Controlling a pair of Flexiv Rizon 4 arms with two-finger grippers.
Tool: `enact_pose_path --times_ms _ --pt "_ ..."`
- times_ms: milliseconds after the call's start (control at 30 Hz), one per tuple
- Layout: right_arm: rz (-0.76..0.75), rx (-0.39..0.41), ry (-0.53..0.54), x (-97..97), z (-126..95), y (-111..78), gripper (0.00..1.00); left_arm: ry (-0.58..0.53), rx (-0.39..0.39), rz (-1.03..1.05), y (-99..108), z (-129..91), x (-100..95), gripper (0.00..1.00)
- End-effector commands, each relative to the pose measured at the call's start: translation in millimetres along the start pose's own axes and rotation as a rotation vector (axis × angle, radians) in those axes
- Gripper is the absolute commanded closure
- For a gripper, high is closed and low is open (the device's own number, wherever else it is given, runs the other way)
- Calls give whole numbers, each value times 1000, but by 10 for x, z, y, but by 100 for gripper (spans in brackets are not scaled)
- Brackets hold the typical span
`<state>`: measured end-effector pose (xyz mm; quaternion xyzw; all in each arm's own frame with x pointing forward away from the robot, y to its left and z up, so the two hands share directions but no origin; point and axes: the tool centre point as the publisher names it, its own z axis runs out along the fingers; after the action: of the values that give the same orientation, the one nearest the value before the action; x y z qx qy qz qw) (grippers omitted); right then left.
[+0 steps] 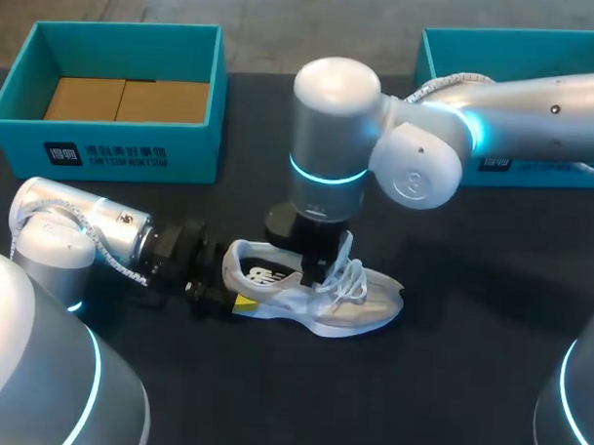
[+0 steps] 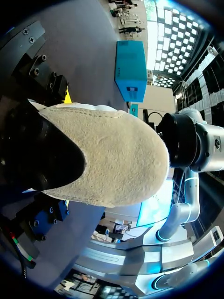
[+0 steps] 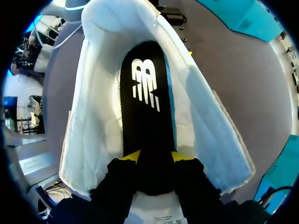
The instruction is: Take the shoe out of the shoebox, open the shoe tongue, remove and reinsert the insole, then place the shoe into the shoebox
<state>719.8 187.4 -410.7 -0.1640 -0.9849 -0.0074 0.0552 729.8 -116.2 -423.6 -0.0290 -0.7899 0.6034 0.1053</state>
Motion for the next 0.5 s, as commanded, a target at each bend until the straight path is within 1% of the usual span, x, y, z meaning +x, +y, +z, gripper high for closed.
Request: enact_pose_path --times_ms 33,267,400,433,467,500 --pt "-6 31 29 78 240 106 66 -1 1 0 43 -30 -1 100" --pt "-5 43 77 162 331 107 71 -1 1 0 43 -30 -1 100" --pt "-12 58 107 209 363 98 76 -1 1 0 43 -30 -1 100" --pt "-15 59 110 227 370 93 82 -1 1 0 43 -30 -1 100" --pt "-17 59 114 239 373 88 89 -1 1 0 43 -30 -1 100" --pt "-18 57 120 249 376 84 92 -1 1 0 43 -30 -1 100"
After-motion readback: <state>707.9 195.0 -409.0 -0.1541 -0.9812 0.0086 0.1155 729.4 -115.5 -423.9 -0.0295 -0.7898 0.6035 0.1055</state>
